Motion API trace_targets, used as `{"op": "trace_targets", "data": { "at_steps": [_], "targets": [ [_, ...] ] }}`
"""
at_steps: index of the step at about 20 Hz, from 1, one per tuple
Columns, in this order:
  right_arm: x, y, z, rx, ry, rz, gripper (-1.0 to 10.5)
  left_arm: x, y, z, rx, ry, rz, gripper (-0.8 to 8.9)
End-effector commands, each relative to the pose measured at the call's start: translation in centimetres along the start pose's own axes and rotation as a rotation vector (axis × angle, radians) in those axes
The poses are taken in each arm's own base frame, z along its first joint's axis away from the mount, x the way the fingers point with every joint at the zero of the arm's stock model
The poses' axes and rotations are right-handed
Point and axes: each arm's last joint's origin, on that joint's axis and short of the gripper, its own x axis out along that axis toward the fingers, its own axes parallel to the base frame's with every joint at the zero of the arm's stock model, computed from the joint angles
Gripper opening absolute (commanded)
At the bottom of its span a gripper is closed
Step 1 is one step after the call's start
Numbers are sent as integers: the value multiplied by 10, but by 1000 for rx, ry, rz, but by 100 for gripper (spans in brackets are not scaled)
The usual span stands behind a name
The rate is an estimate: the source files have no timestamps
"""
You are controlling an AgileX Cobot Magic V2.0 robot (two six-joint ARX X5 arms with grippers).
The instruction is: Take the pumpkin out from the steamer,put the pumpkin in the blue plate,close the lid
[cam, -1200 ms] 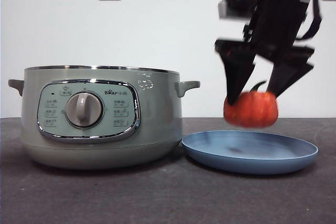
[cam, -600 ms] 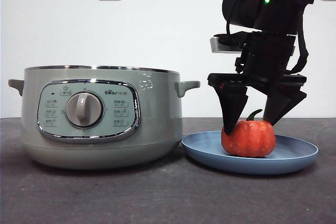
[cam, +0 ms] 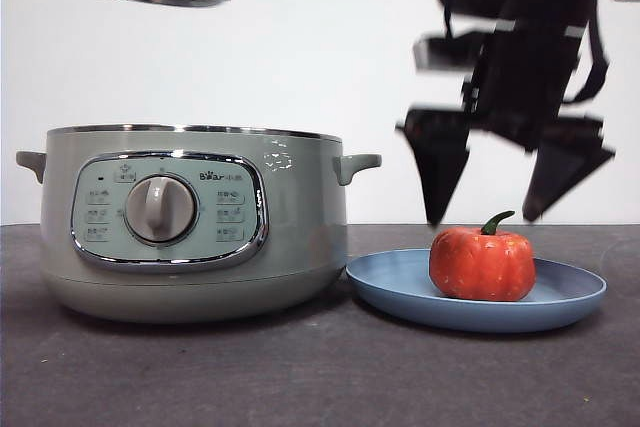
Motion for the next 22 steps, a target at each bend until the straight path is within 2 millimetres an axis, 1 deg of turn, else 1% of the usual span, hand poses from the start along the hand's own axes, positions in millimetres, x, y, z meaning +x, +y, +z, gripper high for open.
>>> {"op": "trace_targets", "data": {
  "at_steps": [1, 4, 7, 9, 12, 15, 17, 20, 22],
  "targets": [
    [-21, -2, -3, 11, -46, 4, 627, 9, -2, 10, 3, -58, -38, -9],
    [-55, -4, -6, 18, -142, 10, 627, 34, -7, 10, -5, -33, -125, -9],
    [-90, -8, -12, 26, -246, 16, 627, 64, -13, 7, -21, 10, -201, -9],
    [-110, -10, -18, 33, -309, 17, 627, 83, -15, 2, -21, 50, -203, -9],
    [-135, -13, -27, 41, -395, 22, 626, 109, -19, -7, -20, 112, -208, -9],
    [-153, -15, -34, 47, -456, 25, 626, 129, -23, -16, -23, 169, -248, -9],
    [-160, -16, -38, 49, -483, 27, 626, 137, -26, -21, -27, 198, -287, -9],
    [-164, -16, -40, 50, -492, 28, 626, 147, -30, -27, -25, 236, -293, -9],
    [-164, -16, -41, 49, -481, 27, 626, 149, -30, -31, -22, 273, -295, -9]
  ]
}}
